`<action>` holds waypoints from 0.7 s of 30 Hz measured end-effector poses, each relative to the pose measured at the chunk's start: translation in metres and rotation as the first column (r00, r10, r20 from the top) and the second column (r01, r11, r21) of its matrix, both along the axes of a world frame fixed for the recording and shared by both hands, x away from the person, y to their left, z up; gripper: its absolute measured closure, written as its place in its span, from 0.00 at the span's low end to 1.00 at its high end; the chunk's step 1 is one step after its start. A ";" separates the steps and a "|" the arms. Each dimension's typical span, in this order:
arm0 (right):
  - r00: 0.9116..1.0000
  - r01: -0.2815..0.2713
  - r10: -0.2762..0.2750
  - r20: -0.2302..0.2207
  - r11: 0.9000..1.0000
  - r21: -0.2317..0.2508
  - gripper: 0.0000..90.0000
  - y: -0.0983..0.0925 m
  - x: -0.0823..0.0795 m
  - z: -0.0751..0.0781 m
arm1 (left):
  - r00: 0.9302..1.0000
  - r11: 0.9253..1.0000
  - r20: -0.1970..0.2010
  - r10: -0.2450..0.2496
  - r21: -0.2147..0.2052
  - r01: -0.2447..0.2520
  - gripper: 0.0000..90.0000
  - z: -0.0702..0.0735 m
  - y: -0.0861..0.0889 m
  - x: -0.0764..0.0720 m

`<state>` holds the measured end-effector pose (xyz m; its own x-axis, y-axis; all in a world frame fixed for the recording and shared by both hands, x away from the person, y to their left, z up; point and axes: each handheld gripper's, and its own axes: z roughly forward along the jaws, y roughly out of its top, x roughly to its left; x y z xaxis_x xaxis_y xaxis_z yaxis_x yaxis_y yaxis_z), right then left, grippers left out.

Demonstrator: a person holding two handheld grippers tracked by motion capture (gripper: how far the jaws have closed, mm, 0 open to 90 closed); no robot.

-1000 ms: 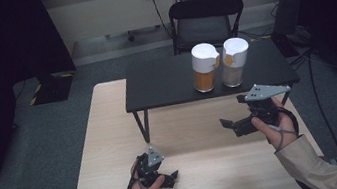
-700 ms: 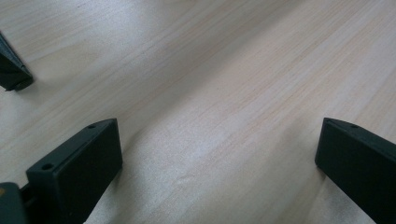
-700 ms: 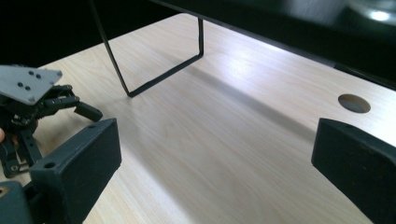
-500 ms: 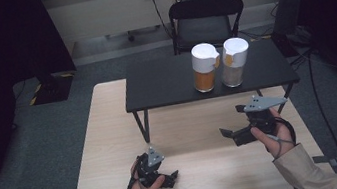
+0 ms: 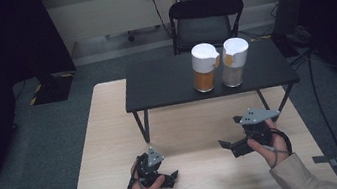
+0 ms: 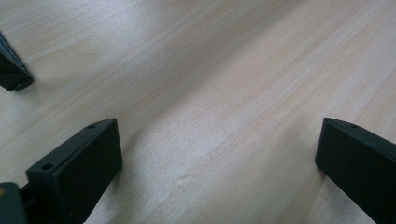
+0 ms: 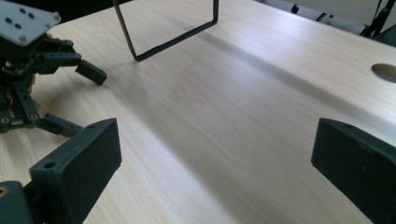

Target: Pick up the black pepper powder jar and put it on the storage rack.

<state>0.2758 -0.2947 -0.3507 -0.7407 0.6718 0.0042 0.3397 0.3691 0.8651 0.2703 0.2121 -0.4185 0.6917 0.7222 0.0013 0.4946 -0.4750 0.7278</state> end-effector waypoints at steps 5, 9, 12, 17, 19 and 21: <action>1.000 -0.002 0.002 -0.022 1.000 -0.001 0.01 0.002 0.001 -0.010 | 1.000 1.000 0.000 0.000 0.000 0.000 0.00 0.000 0.000 0.000; 0.999 -0.005 0.005 -0.041 1.000 -0.003 0.01 0.002 0.002 -0.018 | 1.000 1.000 0.000 0.000 0.000 0.000 0.00 0.000 0.000 0.000; 0.999 -0.007 0.006 -0.053 1.000 -0.009 0.01 0.002 0.003 -0.025 | 1.000 1.000 0.000 0.000 0.000 0.000 0.00 0.000 0.000 0.000; 0.997 -0.015 0.013 -0.074 1.000 -0.025 0.01 0.003 0.004 -0.034 | 1.000 1.000 0.000 0.000 0.000 0.000 0.00 0.000 0.000 0.000; 0.997 -0.017 0.014 -0.078 0.999 -0.037 0.01 0.004 0.004 -0.037 | 1.000 1.000 0.000 0.000 0.000 0.000 0.00 0.000 0.000 0.000; 0.997 -0.019 0.016 -0.082 0.999 -0.038 0.01 0.004 0.003 -0.039 | 1.000 1.000 0.000 0.000 0.000 0.000 0.00 0.000 0.000 0.000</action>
<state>0.2790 -0.2911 -0.3899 -0.7504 0.6599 0.0388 0.4016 0.4084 0.8197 0.2702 0.2121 -0.4186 0.6915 0.7224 0.0009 0.4949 -0.4745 0.7280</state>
